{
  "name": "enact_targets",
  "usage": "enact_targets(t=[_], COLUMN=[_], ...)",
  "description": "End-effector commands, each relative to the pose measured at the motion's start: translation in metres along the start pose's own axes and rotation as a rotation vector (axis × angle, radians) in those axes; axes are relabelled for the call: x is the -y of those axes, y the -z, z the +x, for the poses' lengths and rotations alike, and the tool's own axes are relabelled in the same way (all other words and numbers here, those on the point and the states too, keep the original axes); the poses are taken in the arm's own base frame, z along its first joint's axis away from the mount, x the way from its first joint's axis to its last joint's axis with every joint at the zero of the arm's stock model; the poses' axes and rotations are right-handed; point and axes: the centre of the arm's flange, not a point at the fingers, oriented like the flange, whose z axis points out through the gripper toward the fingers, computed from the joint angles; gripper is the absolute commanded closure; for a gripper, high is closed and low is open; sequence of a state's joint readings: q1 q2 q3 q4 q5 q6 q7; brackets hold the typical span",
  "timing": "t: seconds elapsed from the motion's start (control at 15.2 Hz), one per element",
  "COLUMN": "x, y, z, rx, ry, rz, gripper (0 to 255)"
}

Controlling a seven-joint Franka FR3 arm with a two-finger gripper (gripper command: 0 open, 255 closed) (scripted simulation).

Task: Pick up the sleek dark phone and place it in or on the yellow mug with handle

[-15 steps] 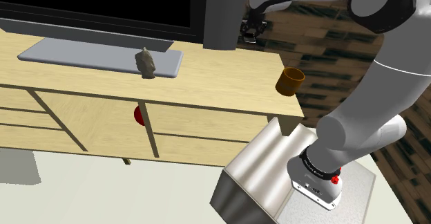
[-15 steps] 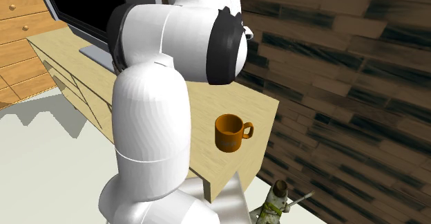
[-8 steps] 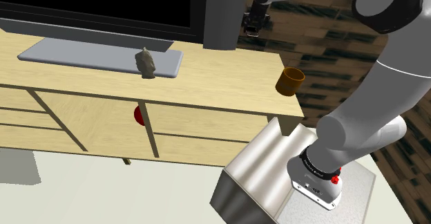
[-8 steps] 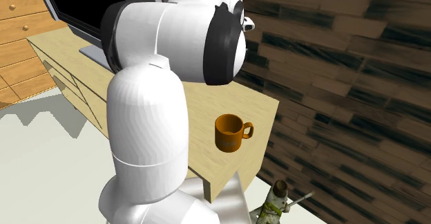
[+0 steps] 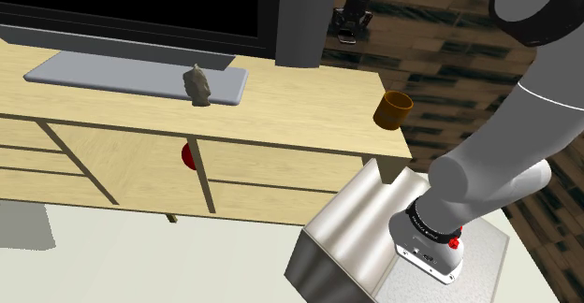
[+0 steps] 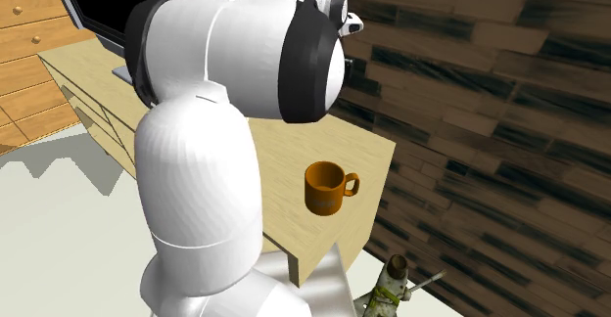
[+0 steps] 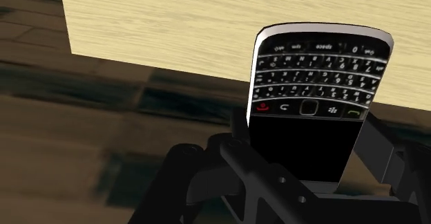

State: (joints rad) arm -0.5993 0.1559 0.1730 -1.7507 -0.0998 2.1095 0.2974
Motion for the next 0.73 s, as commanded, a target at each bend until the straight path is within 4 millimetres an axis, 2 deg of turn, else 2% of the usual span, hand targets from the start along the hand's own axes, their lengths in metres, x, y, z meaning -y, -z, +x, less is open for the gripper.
enact_targets(t=[0.0,0.66], x=[-0.011,-0.073], y=[0.006,0.032], z=[-0.021,-0.134], rx=[0.000,0.000], ry=[0.000,0.000], rz=[0.000,0.000], gripper=[255,255])
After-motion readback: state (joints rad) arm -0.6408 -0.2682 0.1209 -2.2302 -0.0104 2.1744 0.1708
